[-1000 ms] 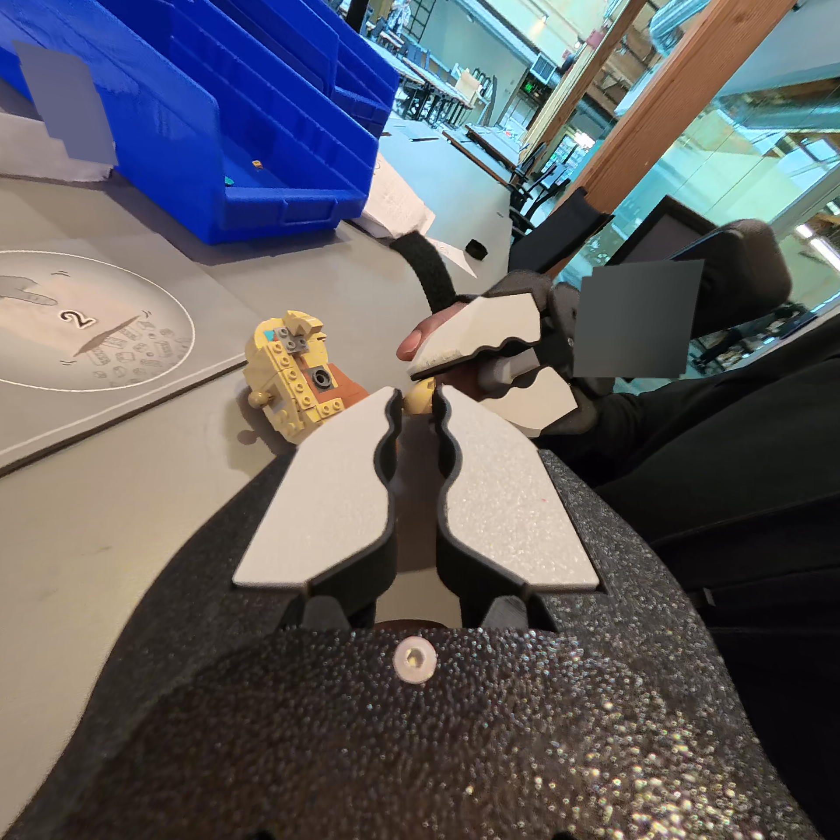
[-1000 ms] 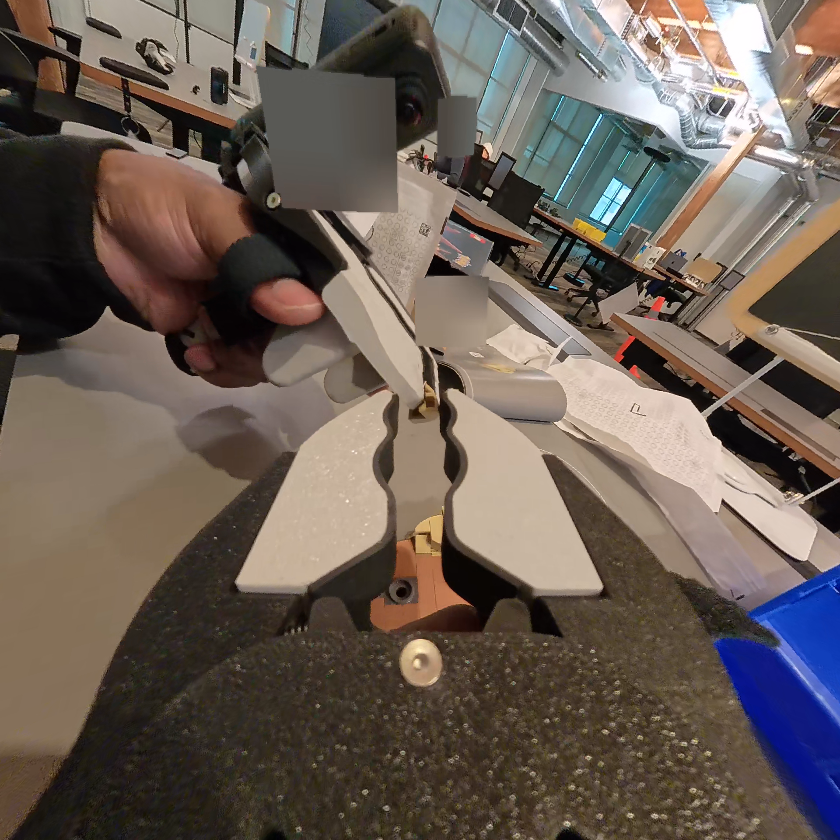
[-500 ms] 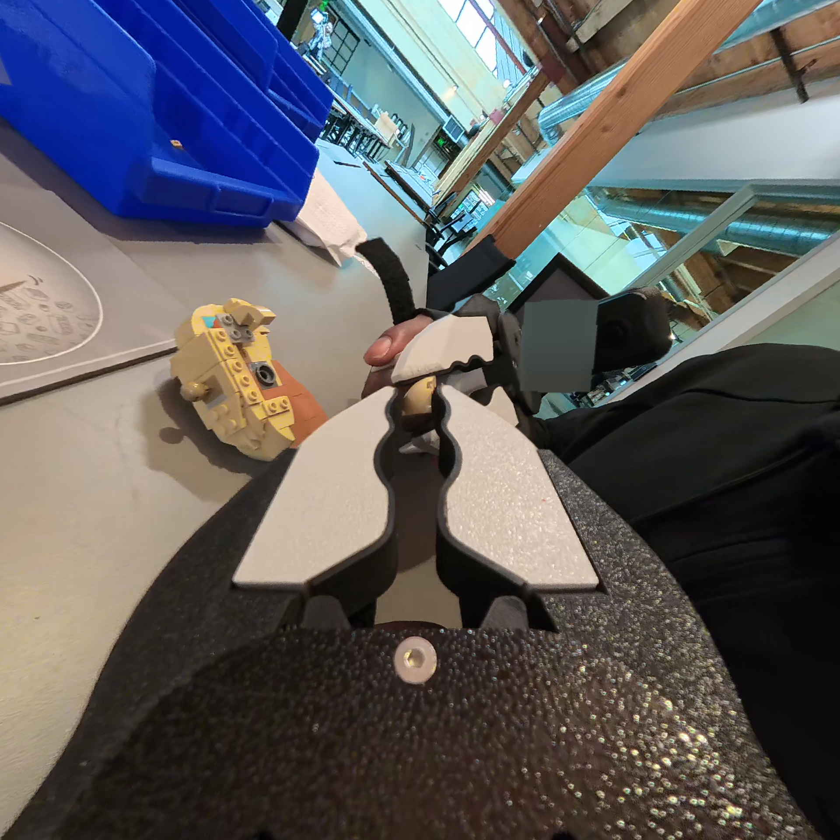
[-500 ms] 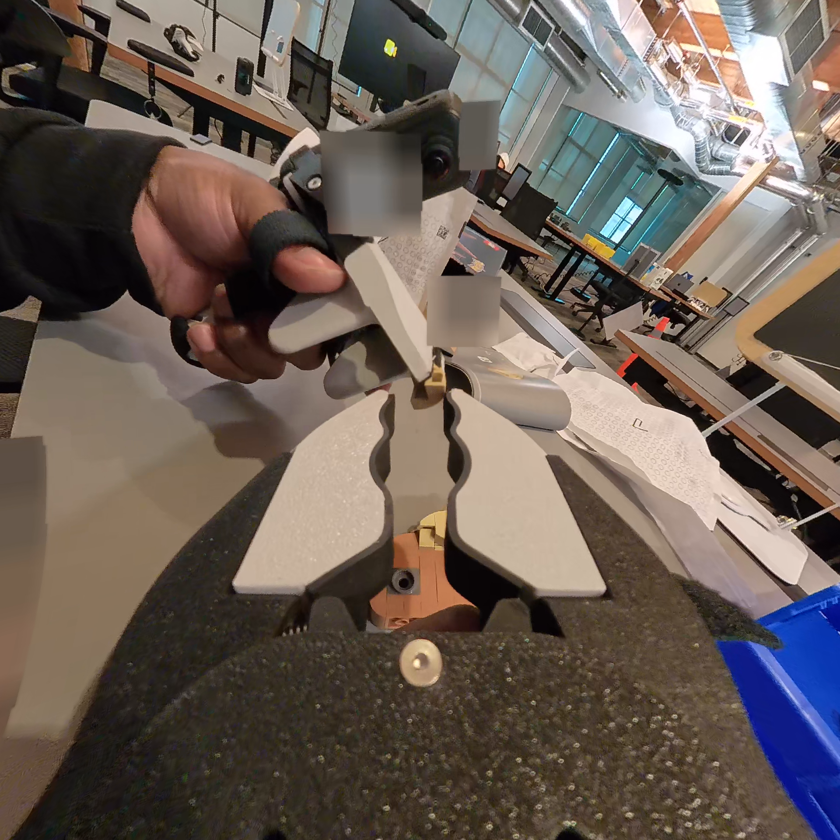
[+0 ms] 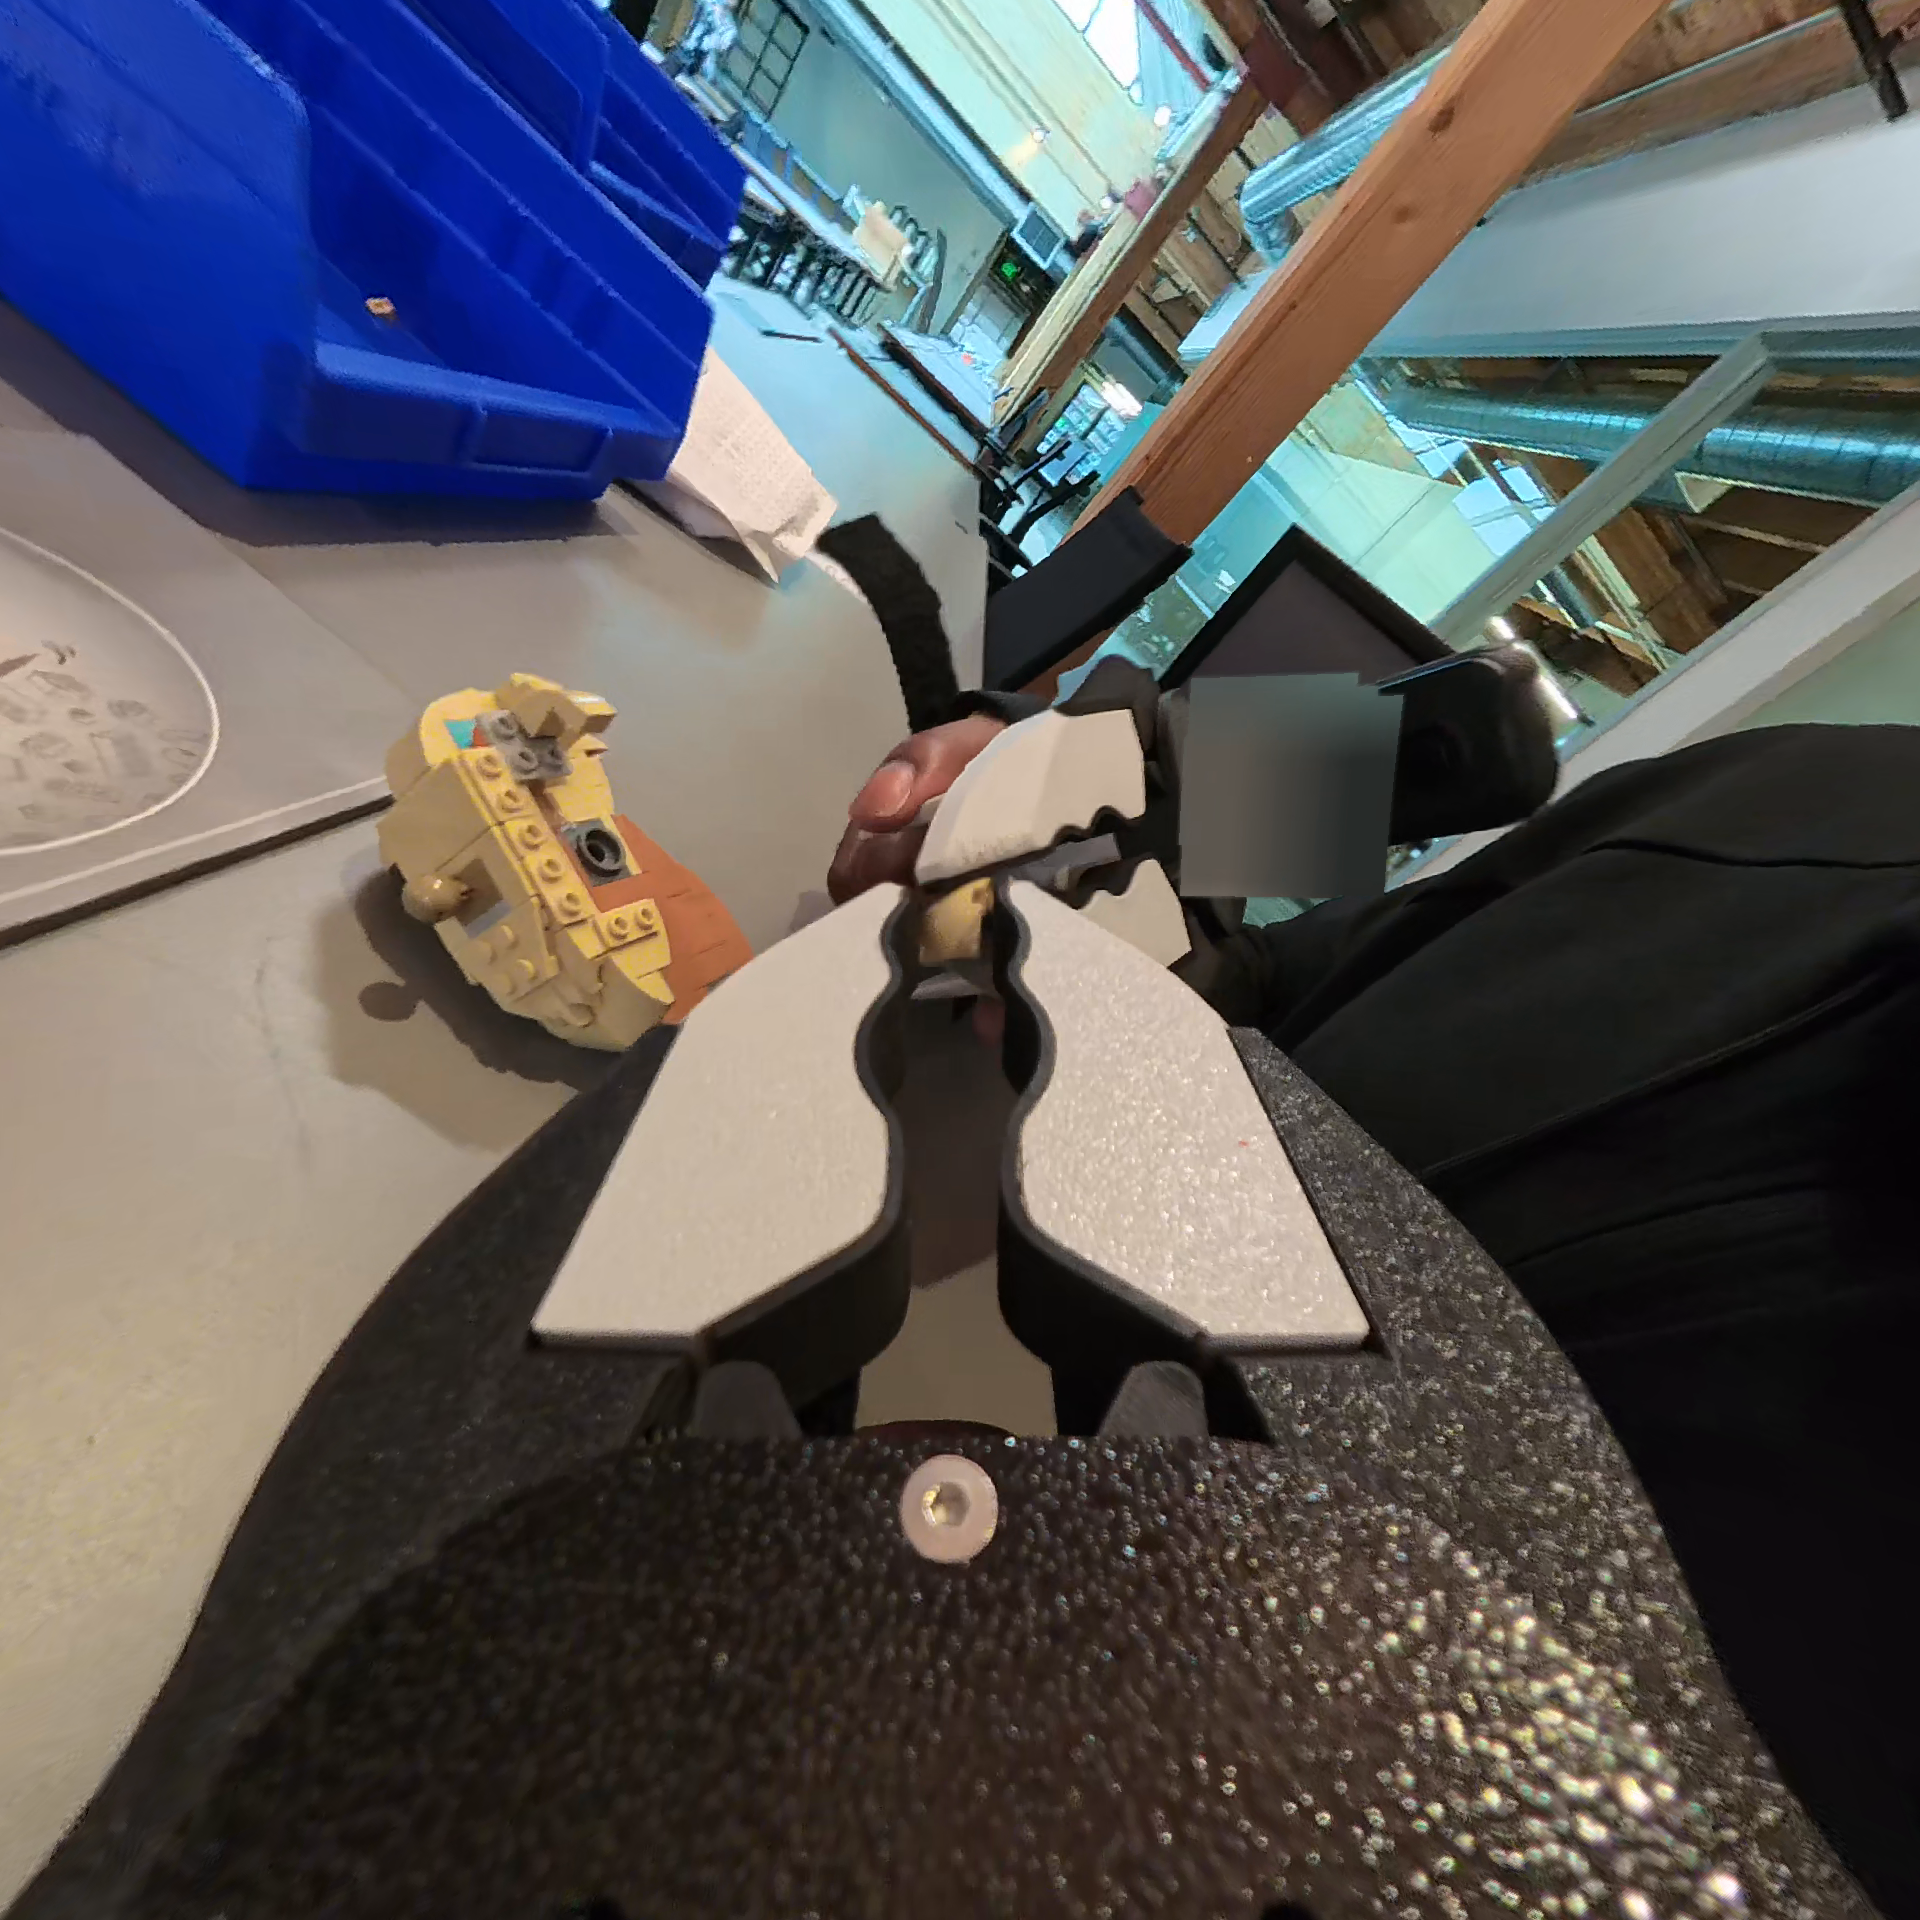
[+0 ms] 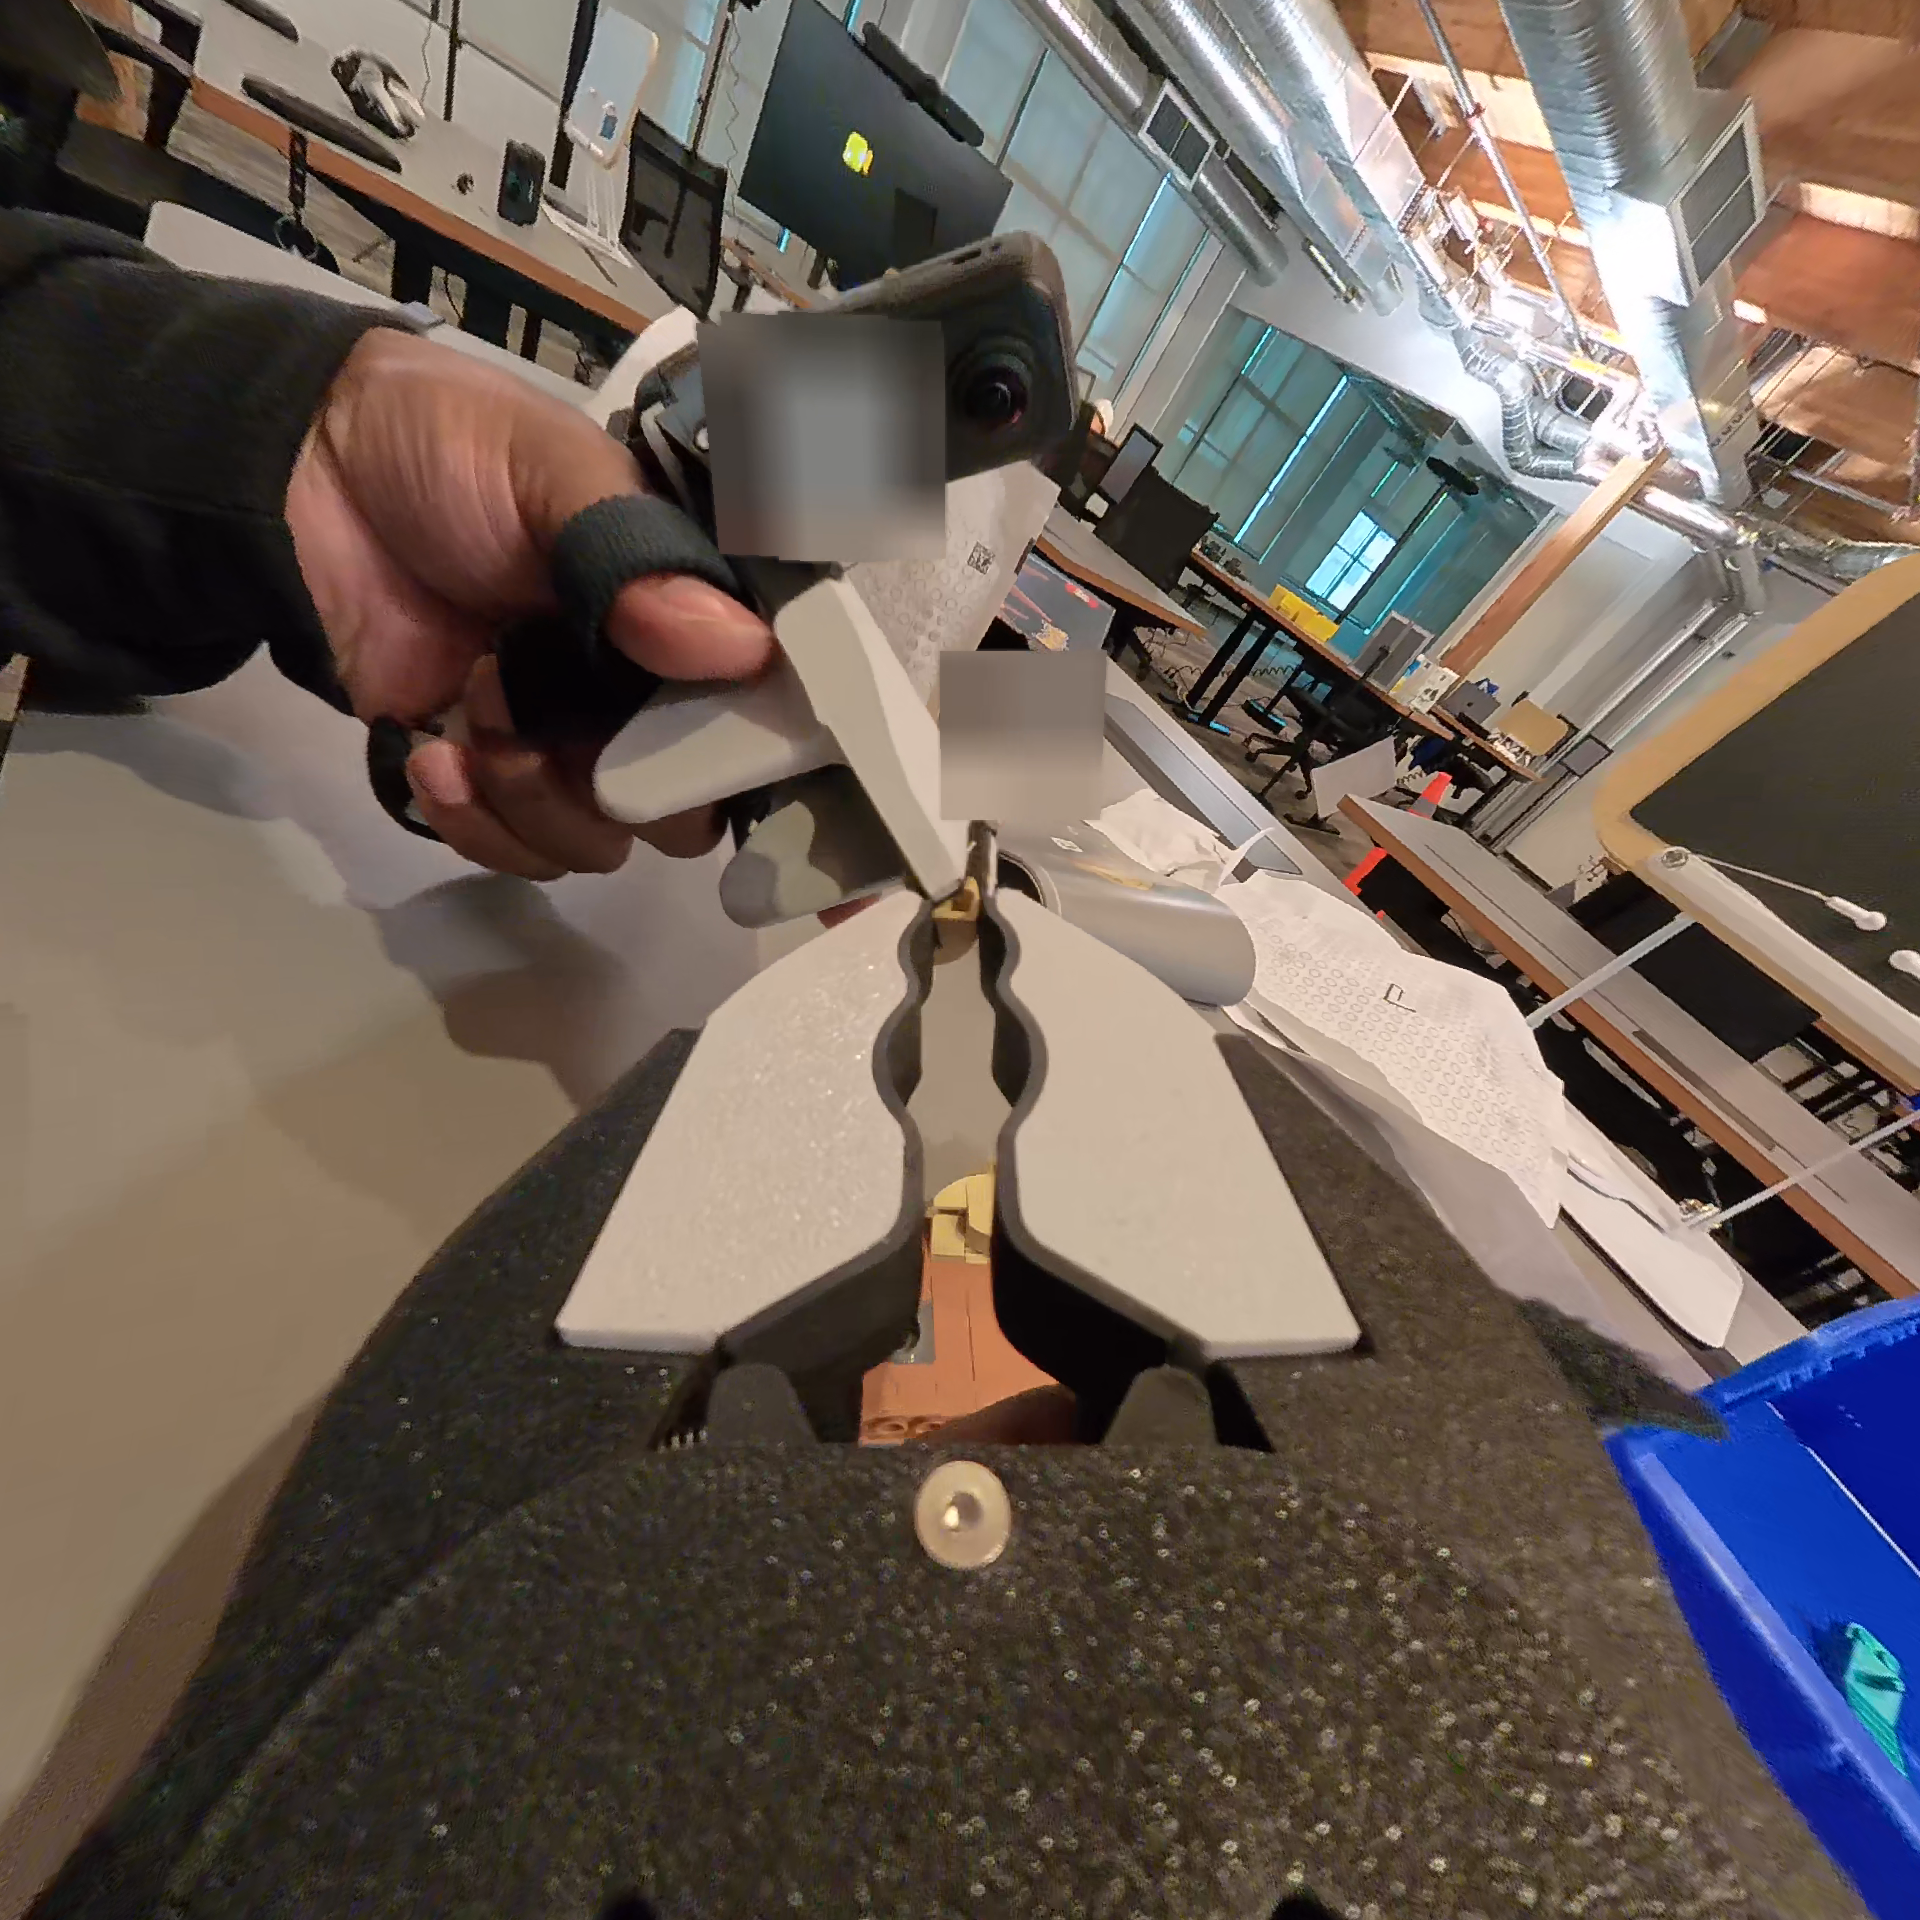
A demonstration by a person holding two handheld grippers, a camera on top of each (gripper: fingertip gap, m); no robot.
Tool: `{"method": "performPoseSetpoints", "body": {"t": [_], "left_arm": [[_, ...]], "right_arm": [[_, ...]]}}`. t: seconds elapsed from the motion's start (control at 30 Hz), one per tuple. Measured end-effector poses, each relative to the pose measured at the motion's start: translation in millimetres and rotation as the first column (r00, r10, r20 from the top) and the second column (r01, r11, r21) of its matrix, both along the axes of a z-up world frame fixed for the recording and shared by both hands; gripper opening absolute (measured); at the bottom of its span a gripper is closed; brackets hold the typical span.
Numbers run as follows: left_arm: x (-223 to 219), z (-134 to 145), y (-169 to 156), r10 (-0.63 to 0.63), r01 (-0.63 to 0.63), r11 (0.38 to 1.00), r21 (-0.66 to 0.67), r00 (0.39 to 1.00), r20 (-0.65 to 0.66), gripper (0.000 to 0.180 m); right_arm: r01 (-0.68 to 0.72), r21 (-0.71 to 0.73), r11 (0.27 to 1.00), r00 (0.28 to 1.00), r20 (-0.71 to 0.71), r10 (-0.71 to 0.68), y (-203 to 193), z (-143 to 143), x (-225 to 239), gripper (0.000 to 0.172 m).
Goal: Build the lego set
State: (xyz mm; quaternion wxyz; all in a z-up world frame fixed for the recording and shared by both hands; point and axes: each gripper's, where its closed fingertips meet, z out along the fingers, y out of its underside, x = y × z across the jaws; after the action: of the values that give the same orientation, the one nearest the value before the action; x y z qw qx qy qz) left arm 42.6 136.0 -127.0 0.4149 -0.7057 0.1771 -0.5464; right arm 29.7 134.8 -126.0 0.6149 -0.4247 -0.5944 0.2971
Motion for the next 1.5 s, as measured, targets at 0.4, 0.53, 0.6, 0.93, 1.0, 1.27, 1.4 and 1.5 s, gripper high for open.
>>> {"method": "performPoseSetpoints", "body": {"t": [0.4, 0.53, 0.6, 0.93, 1.0, 1.27, 1.4, 1.5], "left_arm": [[-8.2, 31.5, -7.4, -0.099, 0.073, 0.989, 0.129, 0.974, 0.204, 0.023], [6.1, 44.3, -18.2, -0.227, 0.208, 0.974, 0.091, 0.904, 0.363, 0.02], [13.8, 49.7, -25.2, -0.281, 0.27, 0.959, 0.087, 0.866, 0.414, 0.02], [23.0, 53.9, -36.4, -0.324, 0.315, 0.944, 0.099, 0.824, 0.465, 0.02], [21.9, 52.5, -35.7, -0.315, 0.311, 0.946, 0.089, 0.822, 0.474, 0.02], [18.2, 46.1, -31.1, -0.278, 0.299, 0.954, 0.036, 0.83, 0.483, 0.021], [17.7, 44.7, -30.5, -0.278, 0.306, 0.952, 0.026, 0.823, 0.496, 0.021], [17.7, 44.0, -30.3, -0.274, 0.308, 0.951, 0.018, 0.816, 0.51, 0.023]], "right_arm": [[-0.266, -0.25, 0.931, 0.933, -0.308, 0.184, -5.8, 42.7, 20.3, 0.007], [-0.412, -0.203, 0.888, 0.858, -0.414, 0.303, -24.2, 57.4, 29.2, 0.007], [-0.431, -0.177, 0.885, 0.845, -0.421, 0.328, -28.1, 57.8, 30.6, 0.007], [-0.451, -0.172, 0.876, 0.838, -0.421, 0.348, -31.6, 55.3, 27.8, 0.008], [-0.442, -0.168, 0.881, 0.844, -0.411, 0.345, -31.2, 53.4, 26.0, 0.008], [-0.381, -0.145, 0.913, 0.877, -0.371, 0.306, -25.4, 47.1, 21.5, 0.007], [-0.353, -0.117, 0.928, 0.886, -0.359, 0.292, -24.7, 46.2, 21.3, 0.007], [-0.342, -0.104, 0.934, 0.89, -0.354, 0.286, -24.7, 45.8, 21.1, 0.007]]}}
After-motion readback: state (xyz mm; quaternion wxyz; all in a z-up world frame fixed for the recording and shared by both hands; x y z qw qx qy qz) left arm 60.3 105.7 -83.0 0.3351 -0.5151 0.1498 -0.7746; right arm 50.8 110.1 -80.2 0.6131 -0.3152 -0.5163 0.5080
